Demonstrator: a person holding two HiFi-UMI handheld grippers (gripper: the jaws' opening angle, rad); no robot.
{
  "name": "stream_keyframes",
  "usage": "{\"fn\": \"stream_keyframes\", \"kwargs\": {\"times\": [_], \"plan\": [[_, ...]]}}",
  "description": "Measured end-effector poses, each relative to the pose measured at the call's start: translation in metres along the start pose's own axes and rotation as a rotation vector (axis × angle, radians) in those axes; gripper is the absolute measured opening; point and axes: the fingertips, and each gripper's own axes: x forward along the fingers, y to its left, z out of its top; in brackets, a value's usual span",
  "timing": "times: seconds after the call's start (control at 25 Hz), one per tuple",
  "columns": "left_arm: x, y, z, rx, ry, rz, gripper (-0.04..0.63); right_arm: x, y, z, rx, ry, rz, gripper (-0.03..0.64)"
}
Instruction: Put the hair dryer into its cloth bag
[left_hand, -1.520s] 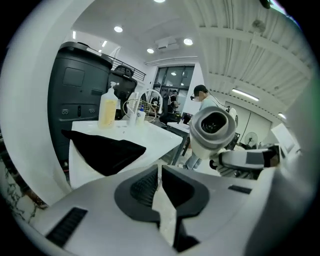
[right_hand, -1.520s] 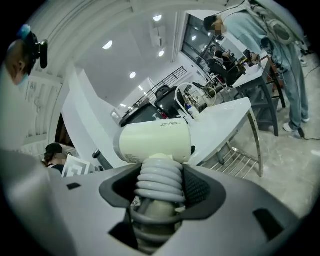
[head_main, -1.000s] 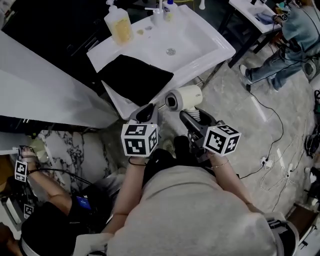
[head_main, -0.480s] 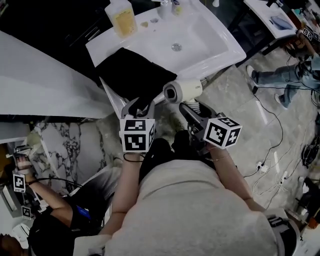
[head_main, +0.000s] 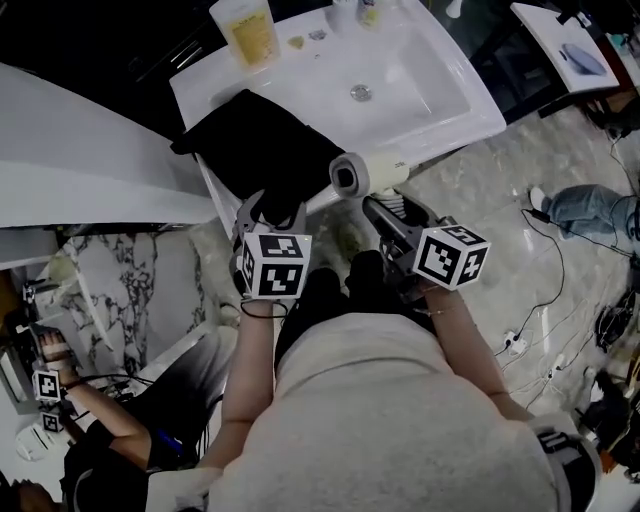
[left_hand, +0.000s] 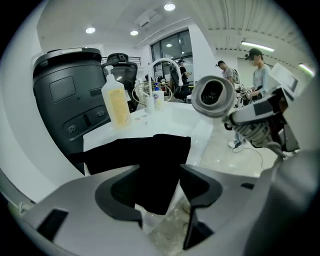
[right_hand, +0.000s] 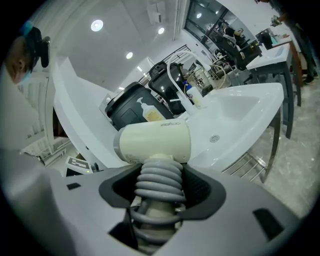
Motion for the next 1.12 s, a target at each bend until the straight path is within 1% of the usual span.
{"fn": "stream_keyframes", "kwargs": {"times": [0.12,0.24,0.28,0.4,0.52,0.64,0.76,0.84,0.96,1.04,1.12], "plan": [[0.004,0.001,0.0,0.025,0.018,-0.01,0.247,0.004,-0.002,0.001,-0.015,0.027,0.01,0.242],[0.003,0.011,0.003,0.081,0.013,0.047,0.247,0.009,-0.004,0.001,-0.024,0.049,0.017,0.242],[0.002,0.014,0.003,0.083,0.009,0.06,0.247,0.011,-0.004,0.001,-0.024,0.054,0.02,0.242],[0.003,0.02,0.001,0.065,0.015,0.068,0.249,0.015,-0.002,0.001,-0.014,0.067,0.033,0.242],[0.0,0.026,0.006,0.091,-0.002,0.088,0.249,0.02,0.0,0.0,-0.013,0.08,0.042,0.242],[-0.001,0.031,0.009,0.079,-0.016,0.091,0.249,0.024,0.0,-0.002,-0.012,0.093,0.044,0.242],[0.0,0.035,0.005,0.074,-0.006,0.091,0.249,0.027,0.0,-0.005,-0.004,0.104,0.044,0.242],[-0.001,0.038,0.003,0.09,-0.003,0.112,0.249,0.028,0.0,-0.007,-0.003,0.112,0.046,0.242],[-0.007,0.045,0.007,0.099,-0.028,0.152,0.249,0.03,0.001,-0.009,-0.007,0.121,0.052,0.242],[-0.009,0.047,0.007,0.078,-0.041,0.15,0.249,0.031,0.001,-0.009,-0.008,0.124,0.053,0.242],[-0.01,0.047,0.007,0.061,-0.047,0.129,0.249,0.032,0.002,-0.009,-0.008,0.127,0.058,0.242]]}}
